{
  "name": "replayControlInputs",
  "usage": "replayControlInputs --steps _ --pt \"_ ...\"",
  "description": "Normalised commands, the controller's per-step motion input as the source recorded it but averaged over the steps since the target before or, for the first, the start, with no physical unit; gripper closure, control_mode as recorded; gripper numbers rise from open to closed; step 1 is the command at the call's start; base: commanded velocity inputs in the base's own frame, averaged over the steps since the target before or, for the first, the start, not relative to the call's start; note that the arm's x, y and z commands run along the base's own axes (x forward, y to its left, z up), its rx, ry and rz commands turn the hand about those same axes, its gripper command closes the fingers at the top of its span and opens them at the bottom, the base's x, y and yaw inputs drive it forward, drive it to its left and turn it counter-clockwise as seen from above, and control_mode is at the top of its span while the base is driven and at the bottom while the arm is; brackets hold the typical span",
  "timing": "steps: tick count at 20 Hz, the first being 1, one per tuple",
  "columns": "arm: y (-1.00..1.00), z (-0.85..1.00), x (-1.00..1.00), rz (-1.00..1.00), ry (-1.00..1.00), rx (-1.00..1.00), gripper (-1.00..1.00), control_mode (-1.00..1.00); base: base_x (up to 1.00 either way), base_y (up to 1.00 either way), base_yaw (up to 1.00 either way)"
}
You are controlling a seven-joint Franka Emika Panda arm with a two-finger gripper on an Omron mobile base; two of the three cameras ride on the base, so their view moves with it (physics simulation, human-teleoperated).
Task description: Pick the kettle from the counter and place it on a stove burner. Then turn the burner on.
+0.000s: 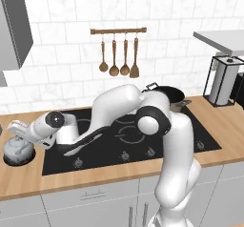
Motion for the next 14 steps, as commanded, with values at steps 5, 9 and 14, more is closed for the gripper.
replayControlInputs --steps 5,9,14 --pt "-0.04 0.55 -0.33 -0.05 -0.12 0.00 1.00 -1.00 0.00 0.00 0.00" --pt "-0.33 0.30 -0.31 -0.11 -0.01 0.00 1.00 -1.00 0.00 0.00 0.00" --pt "-0.62 0.06 -0.13 -0.15 0.00 0.00 1.00 -1.00 0.00 0.00 0.00"
